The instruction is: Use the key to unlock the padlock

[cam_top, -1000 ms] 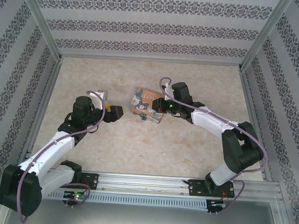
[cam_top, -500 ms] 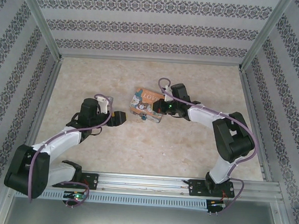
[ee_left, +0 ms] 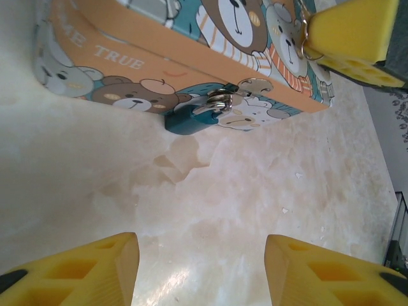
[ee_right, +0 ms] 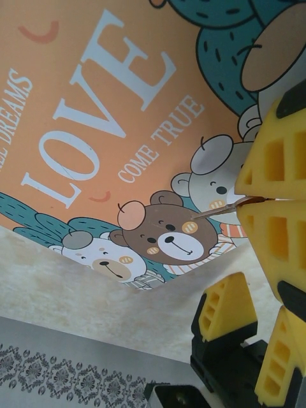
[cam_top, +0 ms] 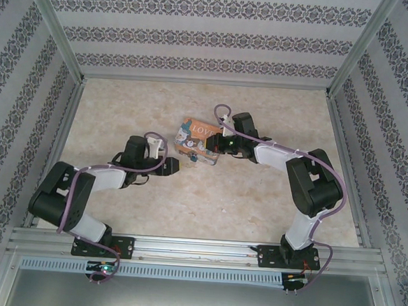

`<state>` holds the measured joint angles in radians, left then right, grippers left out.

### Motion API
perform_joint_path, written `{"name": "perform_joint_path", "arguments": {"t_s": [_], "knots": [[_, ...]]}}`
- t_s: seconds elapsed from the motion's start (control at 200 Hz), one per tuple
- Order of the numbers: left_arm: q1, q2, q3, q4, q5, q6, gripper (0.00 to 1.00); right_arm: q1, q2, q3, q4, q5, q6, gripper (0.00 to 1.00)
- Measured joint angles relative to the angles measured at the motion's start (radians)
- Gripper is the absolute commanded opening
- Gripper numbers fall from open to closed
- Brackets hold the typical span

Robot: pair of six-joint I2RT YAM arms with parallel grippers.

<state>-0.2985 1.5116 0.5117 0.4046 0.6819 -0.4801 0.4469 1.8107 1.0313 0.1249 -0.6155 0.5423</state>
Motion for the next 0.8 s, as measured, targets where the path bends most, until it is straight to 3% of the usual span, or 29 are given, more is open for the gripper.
{"name": "perform_joint_path", "arguments": {"t_s": [0.445,0.804], "knots": [[-0.05,0.195,0.058,0.212,-0.022,-0.013,0.6,0.0,0.0,0.0,-0.003,0.0,-0.023,0.0],[-0.07,0.306,0.13,0.292,-0.06,-0.002,0.54,0.0,0.0,0.0,-0.005,0.0,-0.026,0.0]]}}
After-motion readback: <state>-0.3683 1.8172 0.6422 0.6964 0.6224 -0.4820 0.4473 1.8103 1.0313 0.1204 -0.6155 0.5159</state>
